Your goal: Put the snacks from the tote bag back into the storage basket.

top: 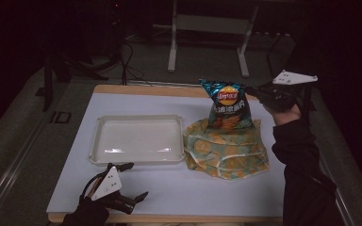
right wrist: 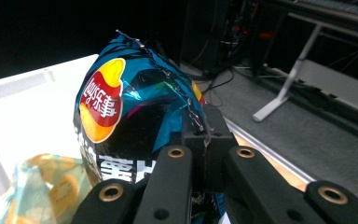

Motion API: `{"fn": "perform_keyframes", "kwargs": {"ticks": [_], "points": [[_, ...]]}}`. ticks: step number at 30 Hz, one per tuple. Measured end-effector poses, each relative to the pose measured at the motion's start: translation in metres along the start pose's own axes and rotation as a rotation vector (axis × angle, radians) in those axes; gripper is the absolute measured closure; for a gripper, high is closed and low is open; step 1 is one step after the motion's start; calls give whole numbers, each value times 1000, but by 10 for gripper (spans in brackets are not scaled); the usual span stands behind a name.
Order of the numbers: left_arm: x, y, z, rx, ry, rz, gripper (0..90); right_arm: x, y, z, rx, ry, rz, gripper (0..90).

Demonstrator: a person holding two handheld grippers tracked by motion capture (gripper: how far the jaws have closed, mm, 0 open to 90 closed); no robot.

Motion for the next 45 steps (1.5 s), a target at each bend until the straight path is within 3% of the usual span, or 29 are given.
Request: {"fn": "perform_keyframes", "kwargs": {"ticks": [8, 25, 37, 42, 45], "points": [[0, 0, 0, 1, 1, -2, 1, 9, 21, -2, -32, -1, -2, 900], [0, 1, -2, -6, 5, 5, 1, 58, 63, 11, -97, 45, -18, 900], [-1, 1, -2, -7, 5, 9, 2, 98, 68, 38, -101, 84, -33, 900], [-1, 1, -3, -9, 6, 11, 1, 123, 69, 57, -105, 110, -50, 900], [-1, 1, -3, -11, 7, 11, 2, 134, 69, 64, -123, 132, -31, 900]]}}
Point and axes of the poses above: each handheld gripper's, and its own axes: z roughly forward along the jaws, y roughly out of its top, x roughly to its left, the point moved 5 cm from there along z, roughly forward along the jaws, and after that the axes turned 7 degrees about z, right-handed, at the moved point
